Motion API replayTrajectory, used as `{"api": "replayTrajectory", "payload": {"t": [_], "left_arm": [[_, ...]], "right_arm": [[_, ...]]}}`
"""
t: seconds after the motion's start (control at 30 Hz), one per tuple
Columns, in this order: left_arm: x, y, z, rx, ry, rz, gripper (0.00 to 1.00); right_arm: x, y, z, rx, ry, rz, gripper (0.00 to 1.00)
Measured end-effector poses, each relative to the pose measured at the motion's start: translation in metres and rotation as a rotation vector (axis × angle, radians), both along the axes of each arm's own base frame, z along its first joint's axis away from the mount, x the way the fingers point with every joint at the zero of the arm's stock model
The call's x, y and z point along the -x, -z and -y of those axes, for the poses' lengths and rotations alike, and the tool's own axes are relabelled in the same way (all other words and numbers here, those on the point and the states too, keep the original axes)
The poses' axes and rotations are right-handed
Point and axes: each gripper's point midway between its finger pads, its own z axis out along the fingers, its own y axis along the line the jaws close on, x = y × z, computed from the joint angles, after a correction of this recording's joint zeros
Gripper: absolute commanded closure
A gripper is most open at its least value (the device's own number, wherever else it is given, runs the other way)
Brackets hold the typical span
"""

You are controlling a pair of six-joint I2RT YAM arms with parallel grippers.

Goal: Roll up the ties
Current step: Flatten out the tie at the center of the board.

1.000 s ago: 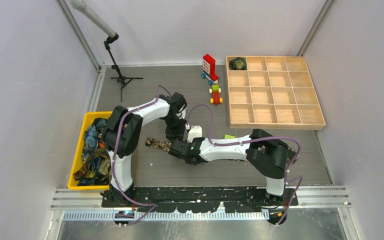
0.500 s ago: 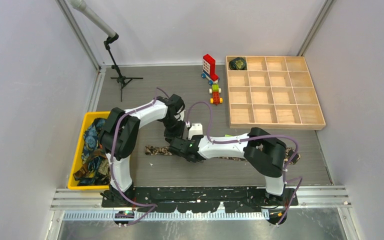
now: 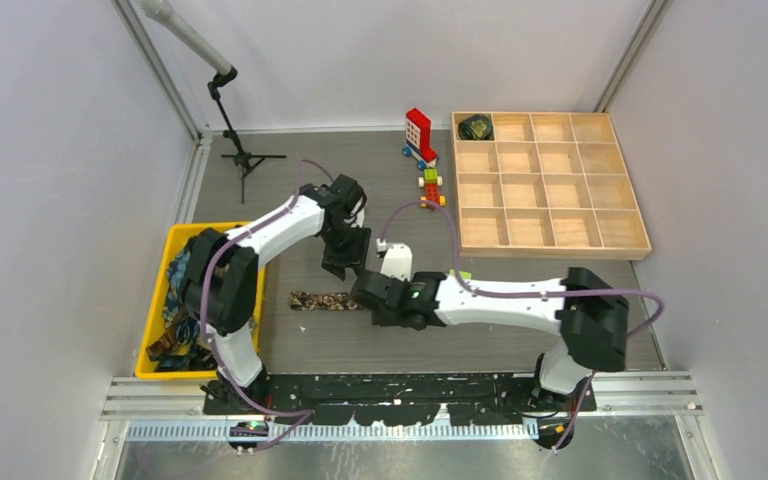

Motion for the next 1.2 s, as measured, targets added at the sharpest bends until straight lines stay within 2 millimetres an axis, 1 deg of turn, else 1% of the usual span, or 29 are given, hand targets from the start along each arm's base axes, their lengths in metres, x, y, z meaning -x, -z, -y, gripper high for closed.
{"api": "replayTrajectory", "payload": {"t": [0.1, 0.17, 0.2, 0.3, 0.4, 0.47, 0.53, 0.7, 0.87, 1.07, 1.2], "left_arm": [[-0.002, -0.018, -0.005, 0.006, -0.007, 0.065, 0.48], [0.001, -0.028, -0.01, 0.01, -0.012, 0.106, 0.46], [0.004, -0.032, -0.013, 0.01, -0.015, 0.121, 0.46], [0.015, -0.036, -0.023, 0.007, -0.021, 0.151, 0.46], [0.025, -0.034, -0.031, 0.004, -0.025, 0.162, 0.45], [0.031, -0.031, -0.035, 0.002, -0.029, 0.164, 0.46], [0.034, -0.029, -0.037, 0.004, -0.036, 0.165, 0.46], [0.036, -0.03, -0.038, 0.019, -0.046, 0.185, 0.46], [0.035, -0.038, -0.04, 0.03, -0.055, 0.224, 0.46], [0.035, -0.042, -0.053, -0.011, -0.096, 0.28, 0.47], [0.036, -0.039, -0.065, -0.051, -0.128, 0.306, 0.47]], "right_arm": [[-0.007, -0.025, 0.004, -0.093, 0.054, 0.008, 0.7], [-0.016, -0.031, 0.013, -0.133, 0.108, 0.003, 0.7], [-0.021, -0.031, 0.023, -0.146, 0.145, -0.005, 0.71], [-0.03, -0.017, 0.059, -0.141, 0.247, -0.037, 0.71], [-0.033, 0.0, 0.099, -0.111, 0.341, -0.074, 0.71], [-0.033, 0.009, 0.121, -0.101, 0.395, -0.1, 0.71], [-0.032, 0.015, 0.138, -0.096, 0.437, -0.121, 0.7], [-0.029, 0.026, 0.173, -0.088, 0.521, -0.161, 0.7], [-0.022, 0.046, 0.207, -0.031, 0.595, -0.222, 0.7], [-0.019, 0.058, 0.234, 0.042, 0.659, -0.295, 0.71], [-0.021, 0.059, 0.249, 0.031, 0.716, -0.336, 0.71]]}}
